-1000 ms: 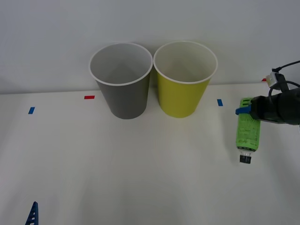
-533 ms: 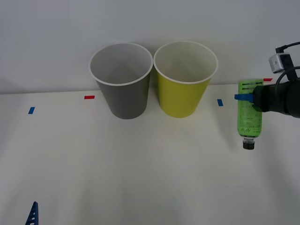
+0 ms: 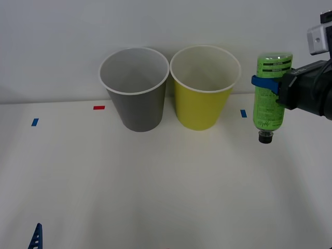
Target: Put cans in the gray bin and PET bottles in the light green bin.
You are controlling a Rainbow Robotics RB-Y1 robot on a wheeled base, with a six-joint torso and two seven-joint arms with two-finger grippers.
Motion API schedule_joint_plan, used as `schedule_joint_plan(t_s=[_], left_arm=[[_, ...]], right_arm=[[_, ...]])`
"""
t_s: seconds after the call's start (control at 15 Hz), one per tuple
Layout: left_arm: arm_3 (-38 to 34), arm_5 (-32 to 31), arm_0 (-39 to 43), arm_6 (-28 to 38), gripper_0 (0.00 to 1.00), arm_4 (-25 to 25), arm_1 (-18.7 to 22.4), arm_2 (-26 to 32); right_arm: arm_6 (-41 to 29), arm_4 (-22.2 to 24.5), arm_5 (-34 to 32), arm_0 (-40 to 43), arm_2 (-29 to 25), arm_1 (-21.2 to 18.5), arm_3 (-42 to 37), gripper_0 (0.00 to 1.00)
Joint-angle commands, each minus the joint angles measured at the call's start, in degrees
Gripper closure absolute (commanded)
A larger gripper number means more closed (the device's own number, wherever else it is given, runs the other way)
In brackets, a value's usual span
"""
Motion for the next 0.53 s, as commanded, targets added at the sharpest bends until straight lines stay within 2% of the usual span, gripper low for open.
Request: schedule_joint_plan(t_s=[0.07, 0.13, 0.2, 0.33, 0.4, 0.53], left_arm=[[0.00, 0.00, 0.00, 0.00, 0.00, 0.00, 0.00, 0.00], [0.00, 0.00, 0.00, 0.00, 0.00, 0.00, 0.00, 0.00], [0.00, 0.00, 0.00, 0.00, 0.00, 0.00, 0.00, 0.00], [0.00, 0.00, 0.00, 0.00, 0.00, 0.00, 0.00, 0.00], [0.00, 0.00, 0.00, 0.00, 0.00, 0.00, 0.00, 0.00], [0.00, 0.00, 0.00, 0.00, 0.00, 0.00, 0.00, 0.00]], right_arm=[[-2.34, 3.67, -0.12, -0.14, 0.82, 2.43, -6.50, 1.00], [-5.59, 4.64, -0.12, -0.66, 1.97, 2.43, -7.73, 1.00], [-8.05, 7.80, -0.12, -1.72, 3.81, 2.52, -9.32, 1.00], [-13.33, 17.82, -0.12, -3.12, 9.88, 2.52, -13.09, 1.00], [-16.31, 20.81, -0.12, -3.65, 11.72, 2.70, -13.94, 1.00], [-18.25, 22.48, -0.03, -5.50, 12.42, 4.72, -13.94, 1.00]])
